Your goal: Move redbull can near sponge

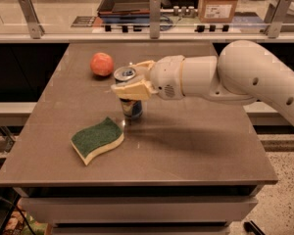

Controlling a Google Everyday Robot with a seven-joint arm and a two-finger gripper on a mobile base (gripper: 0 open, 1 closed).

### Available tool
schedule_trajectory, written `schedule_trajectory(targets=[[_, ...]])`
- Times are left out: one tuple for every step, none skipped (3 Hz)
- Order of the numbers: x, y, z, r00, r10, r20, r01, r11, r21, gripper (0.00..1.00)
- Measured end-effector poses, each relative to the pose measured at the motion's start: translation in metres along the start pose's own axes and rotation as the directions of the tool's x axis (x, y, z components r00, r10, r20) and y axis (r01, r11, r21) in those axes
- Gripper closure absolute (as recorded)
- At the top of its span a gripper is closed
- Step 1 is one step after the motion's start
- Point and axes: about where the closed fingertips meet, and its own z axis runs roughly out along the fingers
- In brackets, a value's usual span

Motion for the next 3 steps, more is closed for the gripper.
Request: schedule_trajectory(targets=[[0.0019, 0.0137, 0.0067, 1.0, 0.009, 0.025, -0.01, 0.9997, 0.023, 1.0], [0.0106, 0.0184, 0.0081, 0.999, 0.026, 0.041, -0.028, 0.9984, 0.049, 1.0], [0.0095, 0.0197, 0.0095, 0.999, 0.024, 0.04, -0.026, 0.9985, 0.048, 0.82]])
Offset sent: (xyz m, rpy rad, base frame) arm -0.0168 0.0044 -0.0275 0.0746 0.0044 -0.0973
